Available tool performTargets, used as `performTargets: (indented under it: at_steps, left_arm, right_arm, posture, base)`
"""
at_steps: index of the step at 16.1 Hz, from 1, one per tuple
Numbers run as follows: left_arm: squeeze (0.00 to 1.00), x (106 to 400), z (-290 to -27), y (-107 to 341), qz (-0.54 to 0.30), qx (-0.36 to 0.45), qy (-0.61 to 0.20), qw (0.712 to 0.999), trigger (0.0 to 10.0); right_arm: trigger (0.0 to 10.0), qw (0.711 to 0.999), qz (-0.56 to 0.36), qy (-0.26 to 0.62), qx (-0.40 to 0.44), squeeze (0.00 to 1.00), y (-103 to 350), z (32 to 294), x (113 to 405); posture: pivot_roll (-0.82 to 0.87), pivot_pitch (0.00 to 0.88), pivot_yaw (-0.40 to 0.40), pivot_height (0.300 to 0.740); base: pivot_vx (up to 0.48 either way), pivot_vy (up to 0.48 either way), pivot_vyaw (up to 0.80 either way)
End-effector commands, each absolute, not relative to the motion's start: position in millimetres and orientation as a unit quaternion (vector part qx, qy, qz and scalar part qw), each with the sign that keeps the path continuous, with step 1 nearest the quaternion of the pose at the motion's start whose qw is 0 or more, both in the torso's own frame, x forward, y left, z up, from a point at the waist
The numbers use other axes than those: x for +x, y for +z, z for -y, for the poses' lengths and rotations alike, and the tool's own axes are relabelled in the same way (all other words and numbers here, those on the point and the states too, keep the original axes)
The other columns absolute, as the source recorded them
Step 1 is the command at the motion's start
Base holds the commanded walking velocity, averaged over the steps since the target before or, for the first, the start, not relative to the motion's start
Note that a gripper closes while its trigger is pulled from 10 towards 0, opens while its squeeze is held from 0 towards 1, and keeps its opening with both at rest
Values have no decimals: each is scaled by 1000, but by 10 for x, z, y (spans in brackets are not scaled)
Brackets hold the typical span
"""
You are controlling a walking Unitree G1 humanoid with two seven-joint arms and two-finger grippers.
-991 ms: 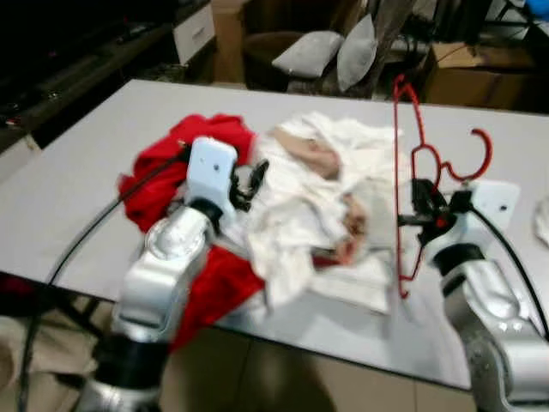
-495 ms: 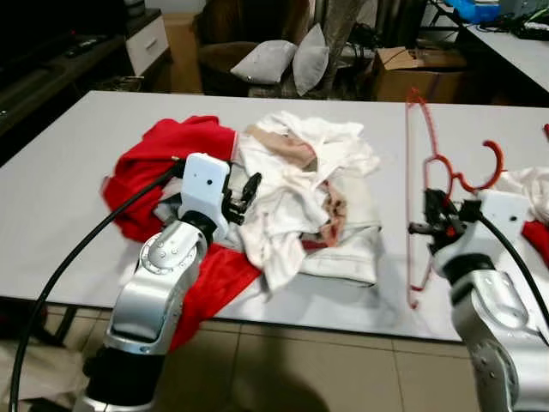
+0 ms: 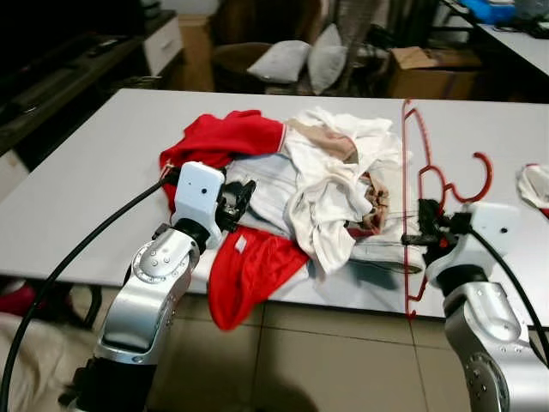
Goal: Hang hanger
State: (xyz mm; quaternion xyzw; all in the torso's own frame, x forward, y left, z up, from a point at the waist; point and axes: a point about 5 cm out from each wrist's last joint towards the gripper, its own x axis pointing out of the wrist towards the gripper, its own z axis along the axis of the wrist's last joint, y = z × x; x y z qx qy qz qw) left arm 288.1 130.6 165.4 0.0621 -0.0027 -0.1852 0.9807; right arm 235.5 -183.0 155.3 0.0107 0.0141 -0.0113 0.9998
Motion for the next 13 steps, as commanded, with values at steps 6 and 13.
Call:
performTargets:
  at_steps: [6,13]
  left_arm:
    - [0,2888,-1209,1628,10,80,-201,976,10000]
    - [0,2899,-1093,1513,-10,60,-210,976,10000]
  right_arm:
    - [10000,1000,-10,-29,-2,0,1556,1939,2360]
    - [10000,998,-21,-53,-4,0,1553,2166,2311]
  posture:
    - [-15,0,53,740]
    - [-49,0,43,740]
  base:
    - [0,137,-329]
    - [0,0,-529]
